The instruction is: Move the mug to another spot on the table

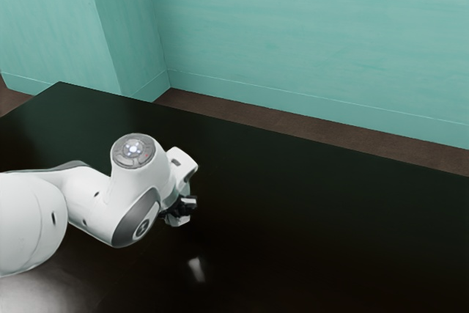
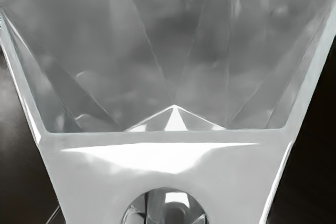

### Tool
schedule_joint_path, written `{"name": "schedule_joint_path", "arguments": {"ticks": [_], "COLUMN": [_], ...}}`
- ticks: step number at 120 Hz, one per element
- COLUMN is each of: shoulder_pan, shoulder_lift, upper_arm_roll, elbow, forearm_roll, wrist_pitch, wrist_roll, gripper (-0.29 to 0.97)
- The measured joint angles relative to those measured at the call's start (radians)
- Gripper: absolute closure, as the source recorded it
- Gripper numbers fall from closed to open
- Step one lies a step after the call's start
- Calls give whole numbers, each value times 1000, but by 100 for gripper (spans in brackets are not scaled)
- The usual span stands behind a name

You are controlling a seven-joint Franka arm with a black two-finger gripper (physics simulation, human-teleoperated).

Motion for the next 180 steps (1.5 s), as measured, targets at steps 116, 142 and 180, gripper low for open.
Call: {"name": "schedule_joint_path", "arguments": {"ticks": [116, 142, 180], "shoulder_pan": [263, 301, 368], "shoulder_lift": [15, 10, 8], "upper_arm_roll": [-275, -310, -394], "elbow": [-67, -67, -66], "forearm_roll": [-82, -95, -114], "wrist_pitch": [255, 276, 292], "wrist_roll": [37, 40, 43], "gripper": [66, 66, 48]}}
